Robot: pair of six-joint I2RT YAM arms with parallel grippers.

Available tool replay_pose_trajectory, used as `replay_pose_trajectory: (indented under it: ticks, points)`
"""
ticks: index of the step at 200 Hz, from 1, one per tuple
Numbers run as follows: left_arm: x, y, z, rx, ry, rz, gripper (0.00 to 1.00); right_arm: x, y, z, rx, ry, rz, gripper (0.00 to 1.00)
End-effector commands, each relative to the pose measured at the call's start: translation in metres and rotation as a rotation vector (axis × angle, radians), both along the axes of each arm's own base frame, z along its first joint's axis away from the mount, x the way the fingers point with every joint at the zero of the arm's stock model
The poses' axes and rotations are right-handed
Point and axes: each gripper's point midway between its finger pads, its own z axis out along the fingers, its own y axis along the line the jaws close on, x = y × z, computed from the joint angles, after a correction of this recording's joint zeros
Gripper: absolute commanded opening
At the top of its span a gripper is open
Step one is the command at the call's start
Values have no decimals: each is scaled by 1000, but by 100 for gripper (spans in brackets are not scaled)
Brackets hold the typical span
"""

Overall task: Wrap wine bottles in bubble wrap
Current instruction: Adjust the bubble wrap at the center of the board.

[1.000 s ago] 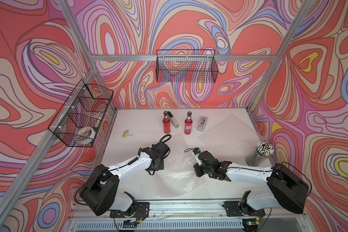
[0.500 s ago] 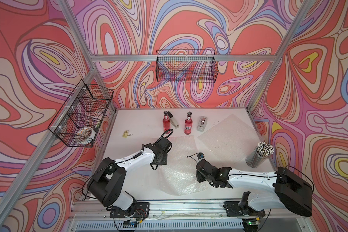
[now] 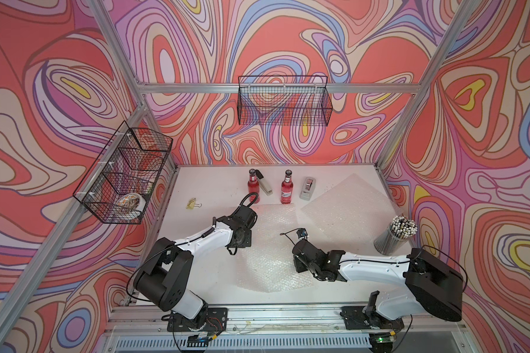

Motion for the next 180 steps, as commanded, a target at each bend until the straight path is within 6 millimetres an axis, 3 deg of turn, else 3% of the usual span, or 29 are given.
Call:
replay_pose_trajectory:
  ticks: [1, 30, 52, 82, 99, 131, 169, 173, 180]
  points:
    - [6, 8, 9, 27, -24, 14, 19, 7, 10, 30, 41, -55, 17, 47]
    - [9, 17, 14, 50, -33, 31, 23, 20, 14, 59, 63, -118, 46, 55]
    - [8, 19, 21, 53, -42, 34, 38, 45, 14, 81, 104, -192, 83, 63]
    - [7, 28, 34, 84, -60, 40, 58, 99, 12, 114, 193, -359, 135, 77]
    - [10, 25, 47, 48, -97, 33, 77, 129, 14, 128, 186, -455, 159, 83]
    - [9, 1, 64, -115, -136, -14, 98, 182, 7, 130, 251, -524, 178, 85]
    - [6, -25, 66, -286, -122, -32, 100, 224, 9, 127, 341, -602, 230, 89]
    - [5, -26, 66, -294, -122, -34, 100, 229, 10, 116, 351, -590, 236, 90]
    - [5, -29, 67, -309, -123, -37, 100, 235, 9, 115, 372, -601, 240, 91]
